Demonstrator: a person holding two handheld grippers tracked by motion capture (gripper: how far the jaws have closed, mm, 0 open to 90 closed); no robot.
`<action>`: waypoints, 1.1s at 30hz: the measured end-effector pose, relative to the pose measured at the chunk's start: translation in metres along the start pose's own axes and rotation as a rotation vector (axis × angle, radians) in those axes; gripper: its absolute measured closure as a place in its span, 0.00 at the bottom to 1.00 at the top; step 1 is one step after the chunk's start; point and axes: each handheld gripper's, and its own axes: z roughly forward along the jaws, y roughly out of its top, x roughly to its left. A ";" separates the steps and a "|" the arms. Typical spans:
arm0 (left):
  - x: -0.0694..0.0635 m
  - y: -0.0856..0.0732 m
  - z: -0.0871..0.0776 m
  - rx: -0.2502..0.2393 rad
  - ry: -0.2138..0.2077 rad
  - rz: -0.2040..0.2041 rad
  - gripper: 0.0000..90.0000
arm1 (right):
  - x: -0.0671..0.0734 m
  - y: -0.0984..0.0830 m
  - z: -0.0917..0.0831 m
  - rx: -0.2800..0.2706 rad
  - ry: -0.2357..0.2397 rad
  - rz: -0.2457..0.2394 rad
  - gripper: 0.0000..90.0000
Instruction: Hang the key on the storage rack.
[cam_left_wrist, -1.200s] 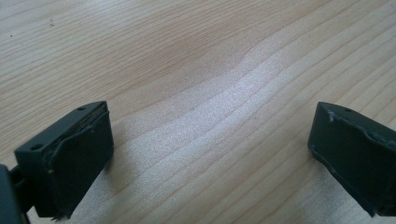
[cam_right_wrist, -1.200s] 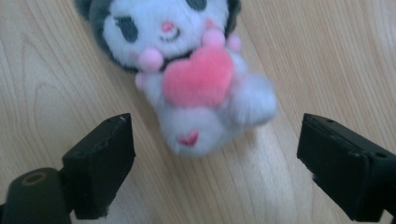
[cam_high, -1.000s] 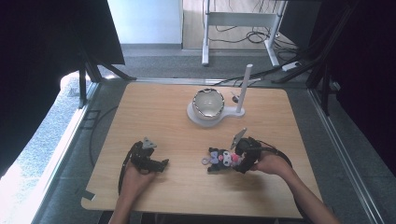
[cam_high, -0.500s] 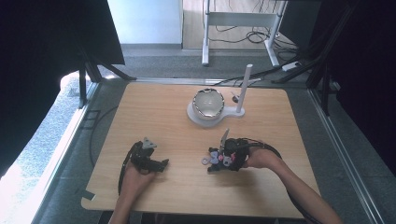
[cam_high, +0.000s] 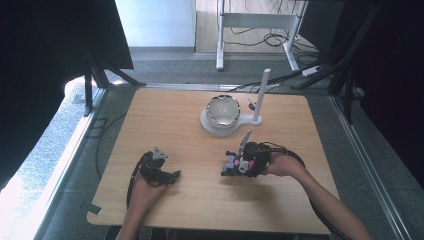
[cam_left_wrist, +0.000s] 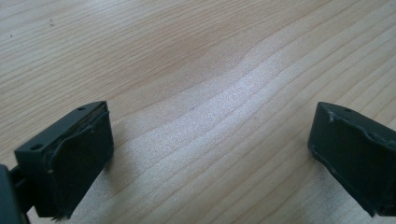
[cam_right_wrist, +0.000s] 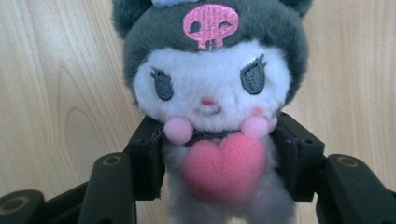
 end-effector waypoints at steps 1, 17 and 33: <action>0.000 0.000 0.000 0.000 0.000 0.000 0.00 | -0.001 -0.001 -0.002 -0.004 0.000 0.004 0.48; 0.000 0.000 0.000 0.000 0.001 0.002 0.00 | -0.016 -0.020 -0.038 -0.058 -0.012 0.096 0.48; 0.000 0.000 0.000 0.001 0.001 0.001 0.00 | -0.043 -0.042 -0.079 -0.096 -0.062 0.194 0.48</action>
